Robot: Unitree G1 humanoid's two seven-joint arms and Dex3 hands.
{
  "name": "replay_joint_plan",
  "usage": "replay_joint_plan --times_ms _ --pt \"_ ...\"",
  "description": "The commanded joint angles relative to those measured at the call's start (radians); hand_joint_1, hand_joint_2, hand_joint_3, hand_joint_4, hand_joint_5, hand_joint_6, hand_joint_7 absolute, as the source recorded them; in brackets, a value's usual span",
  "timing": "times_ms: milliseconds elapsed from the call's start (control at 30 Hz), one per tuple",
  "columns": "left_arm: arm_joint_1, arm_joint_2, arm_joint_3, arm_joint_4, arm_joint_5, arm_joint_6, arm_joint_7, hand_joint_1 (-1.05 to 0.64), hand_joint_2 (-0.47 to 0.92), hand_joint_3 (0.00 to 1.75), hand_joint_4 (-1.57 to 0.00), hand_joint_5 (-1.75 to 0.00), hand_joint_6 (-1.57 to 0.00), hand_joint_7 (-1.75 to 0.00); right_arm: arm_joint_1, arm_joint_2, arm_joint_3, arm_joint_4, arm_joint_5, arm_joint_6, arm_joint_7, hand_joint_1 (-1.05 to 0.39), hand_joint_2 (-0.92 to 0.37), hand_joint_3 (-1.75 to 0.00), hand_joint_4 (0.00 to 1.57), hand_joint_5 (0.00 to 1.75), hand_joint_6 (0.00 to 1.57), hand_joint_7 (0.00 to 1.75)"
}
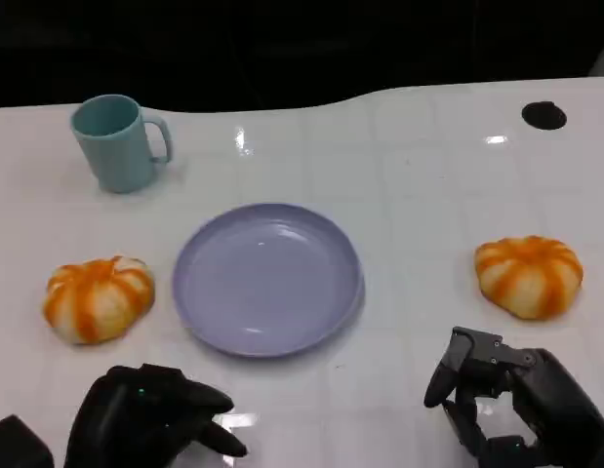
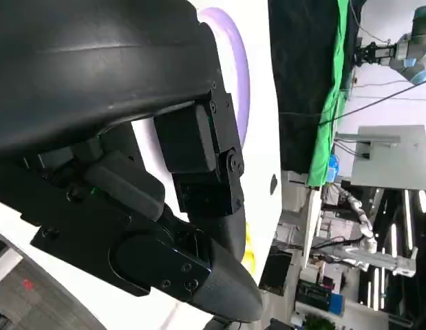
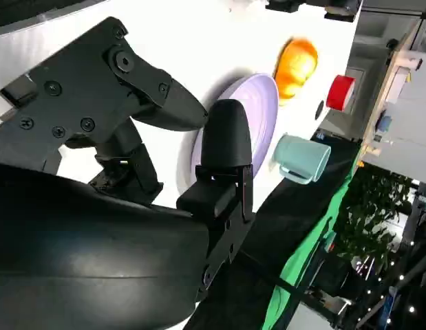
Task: Grasp the bread from the table and place it into the plate.
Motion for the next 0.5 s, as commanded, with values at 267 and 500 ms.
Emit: replay_joint_plan --times_ms 267,500 --pt "-0.008 0.016 0.008 0.0 -0.008 0.001 -0.004 -1.05 0.76 0.0 -1.57 -0.36 -1.57 -0.14 -0.012 -0.008 -0.011 0.022 0.007 -0.028 0.0 -0.16 -0.48 -1.21 0.83 1.75 0.71 1.51" --pt "-0.012 0.018 0.008 0.01 0.004 -0.013 0.003 -1.05 0.77 0.0 -1.57 -0.36 -1.57 -0.15 -0.009 -0.008 -0.012 0.015 0.017 -0.013 0.005 -0.17 -0.56 -1.09 0.77 1.71 0.72 1.44"
